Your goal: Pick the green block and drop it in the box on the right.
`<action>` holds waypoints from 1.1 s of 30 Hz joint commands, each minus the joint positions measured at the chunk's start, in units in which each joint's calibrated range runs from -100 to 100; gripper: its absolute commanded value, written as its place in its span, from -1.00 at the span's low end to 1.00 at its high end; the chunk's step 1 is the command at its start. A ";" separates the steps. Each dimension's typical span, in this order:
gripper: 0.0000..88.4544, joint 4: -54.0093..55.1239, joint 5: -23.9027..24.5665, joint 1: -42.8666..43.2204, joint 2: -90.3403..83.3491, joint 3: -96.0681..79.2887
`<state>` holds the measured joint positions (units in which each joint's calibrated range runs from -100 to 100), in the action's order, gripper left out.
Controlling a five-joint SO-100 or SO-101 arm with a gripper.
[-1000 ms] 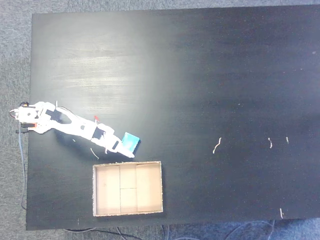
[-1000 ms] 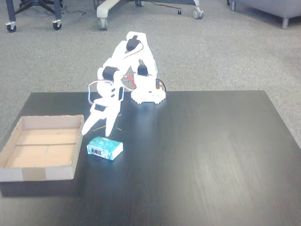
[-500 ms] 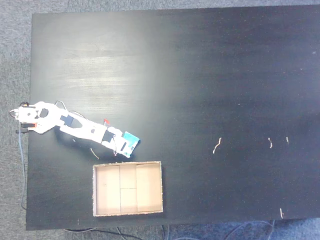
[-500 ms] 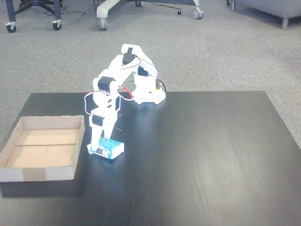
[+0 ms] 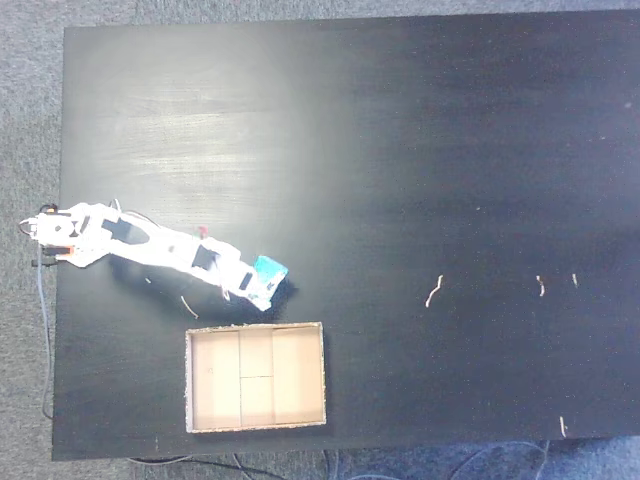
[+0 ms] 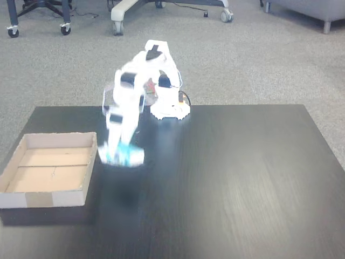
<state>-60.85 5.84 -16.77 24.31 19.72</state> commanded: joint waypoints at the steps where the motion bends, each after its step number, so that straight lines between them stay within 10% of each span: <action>1: -0.75 -1.90 -1.51 -1.39 -11.44 5.94; 15: -0.67 10.56 -7.91 -25.38 -1.87 -1.40; 16: -0.53 10.56 -8.25 -25.23 -0.86 -2.04; 18: 0.62 10.07 -8.64 -24.15 1.09 -2.85; 22: 0.64 9.74 -8.21 -21.78 0.41 -4.39; 26: 0.13 15.02 -4.49 -10.59 -20.50 -22.34; 27: -0.22 16.51 -4.74 -5.38 -30.07 -30.96; 28: -1.00 16.43 -5.37 0.83 -41.75 -40.75; 33: -1.00 3.79 -5.03 17.15 -102.13 -82.63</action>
<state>-50.06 1.15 -4.87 -38.76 -41.34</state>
